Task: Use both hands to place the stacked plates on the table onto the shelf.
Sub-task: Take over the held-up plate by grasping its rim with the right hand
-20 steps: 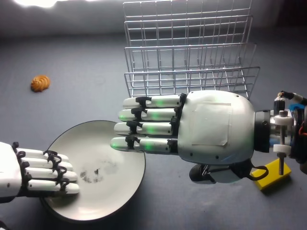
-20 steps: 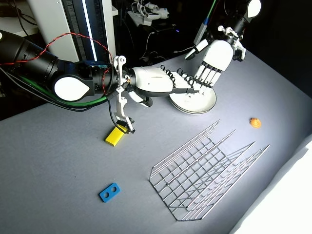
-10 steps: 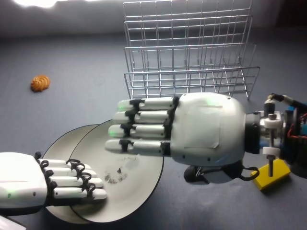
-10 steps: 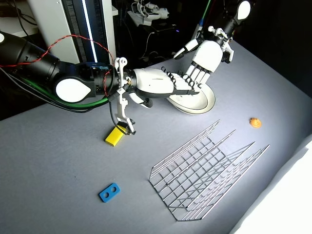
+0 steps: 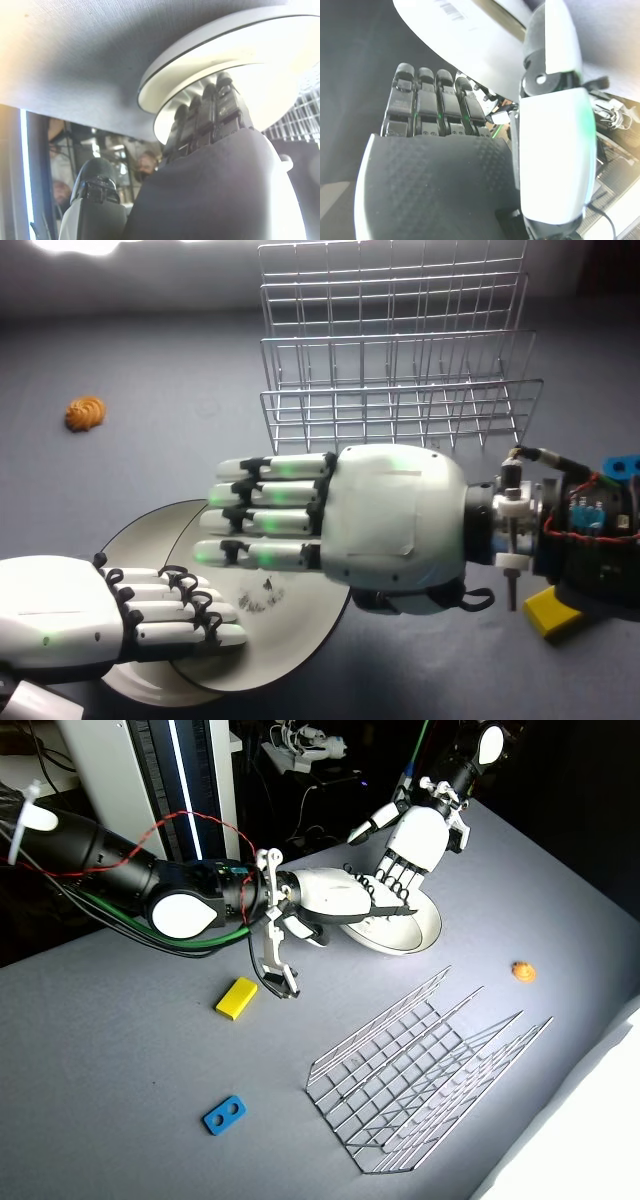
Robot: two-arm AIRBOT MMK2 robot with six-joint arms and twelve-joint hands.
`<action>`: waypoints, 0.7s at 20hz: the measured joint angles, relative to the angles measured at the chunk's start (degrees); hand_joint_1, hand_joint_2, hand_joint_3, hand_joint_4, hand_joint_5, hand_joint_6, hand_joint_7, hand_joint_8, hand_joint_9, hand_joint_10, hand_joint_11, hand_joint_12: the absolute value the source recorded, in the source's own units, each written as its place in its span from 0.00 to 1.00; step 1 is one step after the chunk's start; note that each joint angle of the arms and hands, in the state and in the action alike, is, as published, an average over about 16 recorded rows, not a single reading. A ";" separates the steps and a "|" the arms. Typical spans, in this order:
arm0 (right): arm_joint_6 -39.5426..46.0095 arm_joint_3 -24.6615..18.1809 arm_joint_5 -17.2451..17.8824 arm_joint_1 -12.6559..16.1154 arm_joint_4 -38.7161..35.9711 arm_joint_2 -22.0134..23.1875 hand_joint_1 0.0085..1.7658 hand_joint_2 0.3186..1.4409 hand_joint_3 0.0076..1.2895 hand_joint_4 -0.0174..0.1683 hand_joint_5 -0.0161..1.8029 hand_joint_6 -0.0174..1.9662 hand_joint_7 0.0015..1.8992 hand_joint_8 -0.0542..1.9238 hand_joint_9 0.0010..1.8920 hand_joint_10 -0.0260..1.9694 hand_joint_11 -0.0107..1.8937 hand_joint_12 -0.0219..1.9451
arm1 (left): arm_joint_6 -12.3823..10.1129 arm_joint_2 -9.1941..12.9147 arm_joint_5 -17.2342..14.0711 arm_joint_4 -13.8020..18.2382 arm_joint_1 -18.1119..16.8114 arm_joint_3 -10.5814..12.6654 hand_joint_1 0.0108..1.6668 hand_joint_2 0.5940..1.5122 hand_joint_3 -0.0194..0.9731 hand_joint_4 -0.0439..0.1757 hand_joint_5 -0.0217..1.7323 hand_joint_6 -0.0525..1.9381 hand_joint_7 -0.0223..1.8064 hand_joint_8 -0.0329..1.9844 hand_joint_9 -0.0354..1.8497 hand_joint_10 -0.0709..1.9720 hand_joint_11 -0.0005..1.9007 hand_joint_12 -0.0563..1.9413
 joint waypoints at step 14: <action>-2.14 2.81 -0.01 -0.34 2.27 -4.29 0.65 0.60 0.01 0.10 0.10 0.02 0.07 0.04 0.07 0.03 0.02 0.27 | 0.00 -0.54 0.90 -0.80 -0.82 -0.23 0.01 0.64 0.03 0.20 0.02 0.02 0.01 0.01 0.02 0.03 0.01 0.04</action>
